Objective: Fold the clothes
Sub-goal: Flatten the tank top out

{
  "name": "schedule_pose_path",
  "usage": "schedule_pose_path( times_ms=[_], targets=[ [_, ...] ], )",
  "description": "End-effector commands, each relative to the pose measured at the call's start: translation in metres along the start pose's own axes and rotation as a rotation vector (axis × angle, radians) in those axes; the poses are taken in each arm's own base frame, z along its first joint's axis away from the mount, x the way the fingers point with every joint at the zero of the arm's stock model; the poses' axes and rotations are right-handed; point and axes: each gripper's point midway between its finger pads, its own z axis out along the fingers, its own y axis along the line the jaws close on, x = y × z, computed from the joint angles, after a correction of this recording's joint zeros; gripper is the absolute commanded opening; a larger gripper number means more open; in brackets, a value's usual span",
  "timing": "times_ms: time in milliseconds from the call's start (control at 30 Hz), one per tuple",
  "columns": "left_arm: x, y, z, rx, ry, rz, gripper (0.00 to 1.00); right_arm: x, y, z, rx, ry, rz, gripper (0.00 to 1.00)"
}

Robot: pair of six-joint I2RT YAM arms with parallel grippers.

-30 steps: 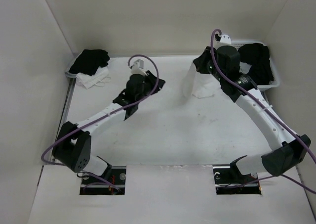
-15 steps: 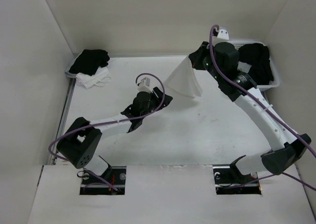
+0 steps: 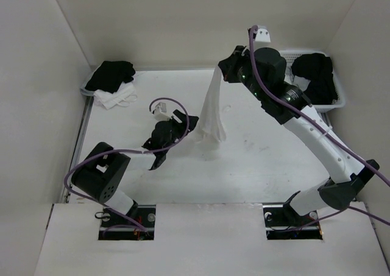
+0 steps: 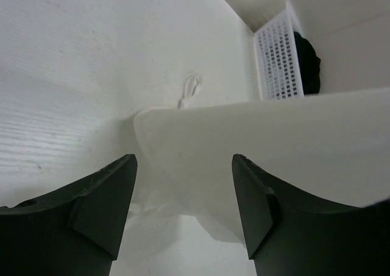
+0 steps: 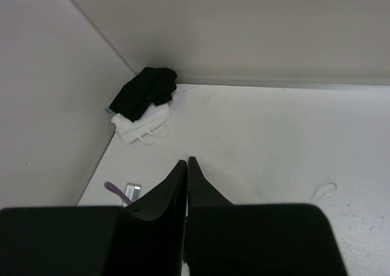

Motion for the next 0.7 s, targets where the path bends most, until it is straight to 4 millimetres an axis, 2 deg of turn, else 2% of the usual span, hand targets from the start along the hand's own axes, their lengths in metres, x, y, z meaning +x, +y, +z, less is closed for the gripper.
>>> schedule_pose_path(
  times_ms=[0, 100, 200, 300, 567, 667],
  targets=[
    [0.019, -0.035, -0.025, 0.177, 0.02, 0.015, 0.64, -0.02, 0.004, -0.004, 0.007, -0.047, -0.02, 0.03],
    [0.038, -0.033, -0.044, 0.218, 0.031, 0.101, 0.65, -0.014, 0.002, -0.002, 0.009, -0.037, -0.014, 0.03],
    [0.048, -0.033, -0.046, 0.223, 0.038, 0.166, 0.65, -0.012, 0.001, -0.001, 0.006, -0.037, -0.01, 0.03],
    [0.04, -0.038, -0.034, 0.222, 0.013, 0.171, 0.66, -0.01, 0.003, -0.001, -0.001, -0.033, -0.011, 0.03],
    [0.015, -0.08, -0.004, 0.301, -0.041, 0.174, 0.65, 0.004, -0.003, -0.002, 0.011, -0.007, -0.012, 0.03],
    [0.015, -0.079, 0.012, 0.278, -0.03, 0.184, 0.52, 0.004, -0.002, -0.004, 0.003, -0.01, -0.006, 0.03]
  ],
)
